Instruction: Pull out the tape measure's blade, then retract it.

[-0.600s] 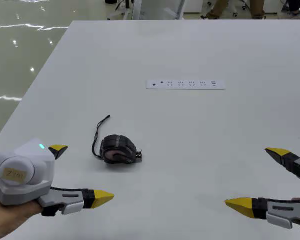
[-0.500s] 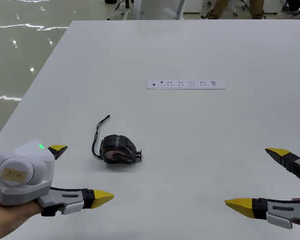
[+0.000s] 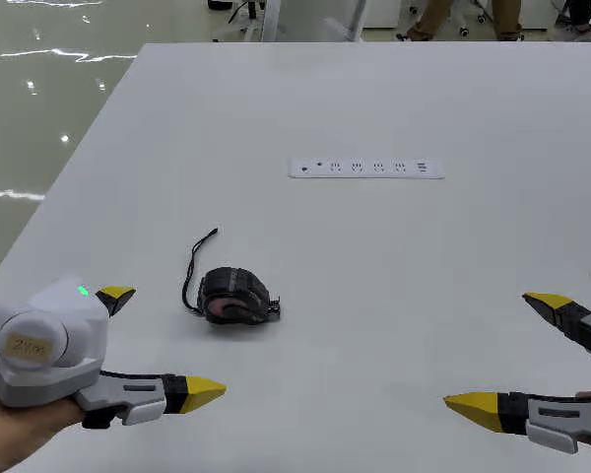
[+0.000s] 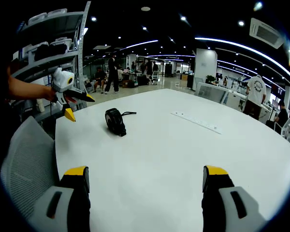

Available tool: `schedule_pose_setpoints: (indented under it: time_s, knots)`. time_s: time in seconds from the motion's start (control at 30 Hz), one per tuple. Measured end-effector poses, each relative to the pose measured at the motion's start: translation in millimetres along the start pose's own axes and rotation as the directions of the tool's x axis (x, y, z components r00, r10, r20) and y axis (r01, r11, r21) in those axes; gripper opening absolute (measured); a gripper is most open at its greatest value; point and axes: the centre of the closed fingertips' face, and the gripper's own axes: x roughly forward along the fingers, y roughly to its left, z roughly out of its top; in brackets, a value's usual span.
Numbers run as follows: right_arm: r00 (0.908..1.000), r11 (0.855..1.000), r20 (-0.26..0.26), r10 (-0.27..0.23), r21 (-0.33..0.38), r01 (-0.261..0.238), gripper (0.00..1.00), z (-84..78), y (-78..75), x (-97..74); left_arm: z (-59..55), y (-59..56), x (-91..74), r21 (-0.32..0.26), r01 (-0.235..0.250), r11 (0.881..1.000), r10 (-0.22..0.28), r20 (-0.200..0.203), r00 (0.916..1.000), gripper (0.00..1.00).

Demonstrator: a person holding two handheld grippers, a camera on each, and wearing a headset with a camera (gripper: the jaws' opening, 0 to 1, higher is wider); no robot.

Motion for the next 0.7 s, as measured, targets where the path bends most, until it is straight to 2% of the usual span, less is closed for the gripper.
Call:
schedule_pose_setpoints:
  time_s: [0.7]
  knots:
    - [0.9999,1.0,-0.011,0.008,-0.005,-0.008,1.0,-1.1,4.4,-0.4,-1.4,-1.8,-0.7,0.01,0.005,1.0,-0.005,-0.006,1.0,1.0]
